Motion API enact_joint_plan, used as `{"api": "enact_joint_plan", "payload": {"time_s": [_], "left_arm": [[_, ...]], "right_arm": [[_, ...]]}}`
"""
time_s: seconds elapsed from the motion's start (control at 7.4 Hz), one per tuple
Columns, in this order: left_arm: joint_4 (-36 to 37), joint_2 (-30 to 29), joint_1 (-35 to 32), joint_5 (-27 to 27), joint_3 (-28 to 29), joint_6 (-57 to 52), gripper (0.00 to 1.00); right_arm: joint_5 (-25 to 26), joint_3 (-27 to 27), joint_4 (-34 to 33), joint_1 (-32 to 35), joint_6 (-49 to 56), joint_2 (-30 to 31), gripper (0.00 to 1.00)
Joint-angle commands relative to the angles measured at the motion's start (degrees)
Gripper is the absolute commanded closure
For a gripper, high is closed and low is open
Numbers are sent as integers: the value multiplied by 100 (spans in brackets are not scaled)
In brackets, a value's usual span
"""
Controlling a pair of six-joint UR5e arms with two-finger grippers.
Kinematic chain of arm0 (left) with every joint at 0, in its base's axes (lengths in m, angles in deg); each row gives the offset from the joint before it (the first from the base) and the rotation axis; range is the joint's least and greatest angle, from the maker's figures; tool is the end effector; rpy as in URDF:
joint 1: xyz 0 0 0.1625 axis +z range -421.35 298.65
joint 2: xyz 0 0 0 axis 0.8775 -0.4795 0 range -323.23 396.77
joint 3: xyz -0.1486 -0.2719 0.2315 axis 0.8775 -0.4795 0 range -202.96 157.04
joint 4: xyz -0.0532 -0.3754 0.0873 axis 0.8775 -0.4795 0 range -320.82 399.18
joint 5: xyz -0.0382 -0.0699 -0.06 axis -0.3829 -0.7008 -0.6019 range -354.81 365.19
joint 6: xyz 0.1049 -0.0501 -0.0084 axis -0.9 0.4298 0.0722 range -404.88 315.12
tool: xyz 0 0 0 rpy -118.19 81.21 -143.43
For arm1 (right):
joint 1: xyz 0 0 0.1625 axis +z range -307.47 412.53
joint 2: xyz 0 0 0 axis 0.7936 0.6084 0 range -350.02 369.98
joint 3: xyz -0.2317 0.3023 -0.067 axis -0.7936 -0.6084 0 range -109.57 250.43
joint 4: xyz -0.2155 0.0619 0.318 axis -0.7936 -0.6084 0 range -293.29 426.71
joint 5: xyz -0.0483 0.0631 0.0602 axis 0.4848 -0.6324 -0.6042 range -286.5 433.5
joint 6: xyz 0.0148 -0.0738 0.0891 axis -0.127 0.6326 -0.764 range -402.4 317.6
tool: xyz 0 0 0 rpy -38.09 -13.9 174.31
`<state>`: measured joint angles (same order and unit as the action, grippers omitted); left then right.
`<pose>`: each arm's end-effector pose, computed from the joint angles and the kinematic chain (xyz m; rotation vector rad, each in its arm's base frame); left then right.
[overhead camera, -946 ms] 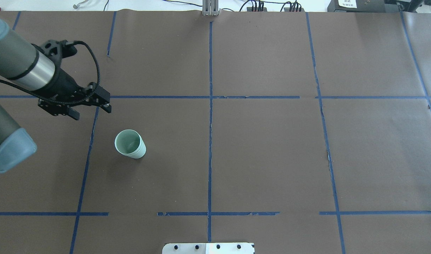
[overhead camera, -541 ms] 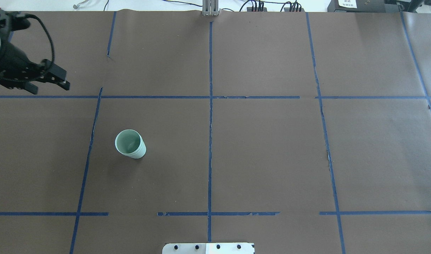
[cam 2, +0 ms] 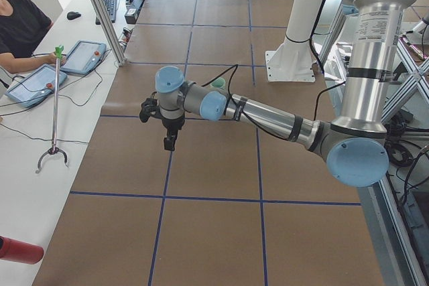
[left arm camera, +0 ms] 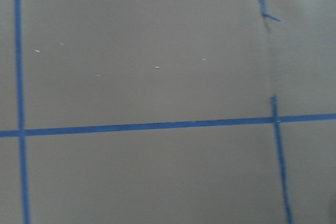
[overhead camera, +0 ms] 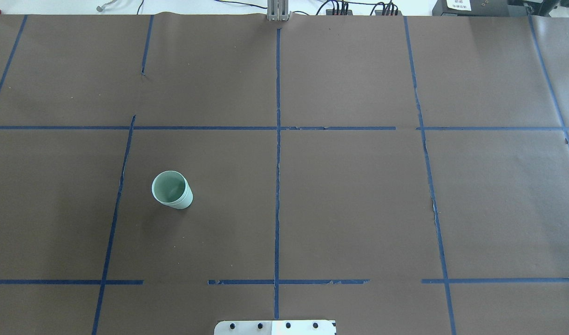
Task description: Stack cups
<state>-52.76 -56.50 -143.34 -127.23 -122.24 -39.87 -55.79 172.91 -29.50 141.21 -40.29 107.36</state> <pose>0.0150 -0.4997 0.5275 0.1563 0.7593 0.1433 0.0499 -0.4135 0.6057 -0.0141 -0.6858 -0.0507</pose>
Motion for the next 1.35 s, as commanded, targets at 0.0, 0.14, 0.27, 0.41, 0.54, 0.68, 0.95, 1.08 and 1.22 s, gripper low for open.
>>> {"api": "enact_joint_plan", "payload": {"time_s": [0.0,0.14,0.27,0.41,0.54,0.68,0.95,1.08,1.22], "left_arm": [[-70,395,-710,-21,759,-1072,0],[-131,432,-913,-12,866,-1029,0],[-132,476,-950,-12,859,-1029,0],[-123,476,-985,6,859,-1020,0],[-123,485,-985,6,859,-1020,0],[-123,494,-985,-3,859,-1020,0],[-123,494,-985,6,850,-1020,0],[-123,494,-985,6,858,-1020,0],[-123,494,-985,-3,850,-1011,0]], "right_arm": [[0,0,-3,0,0,0,0],[0,0,6,0,0,0,0],[0,0,6,0,0,0,0],[0,0,-2,0,0,0,0],[0,0,-3,0,0,0,0],[0,0,-3,0,0,0,0],[0,0,-3,0,0,0,0],[0,0,6,0,0,0,0],[0,0,-2,0,0,0,0]]}}
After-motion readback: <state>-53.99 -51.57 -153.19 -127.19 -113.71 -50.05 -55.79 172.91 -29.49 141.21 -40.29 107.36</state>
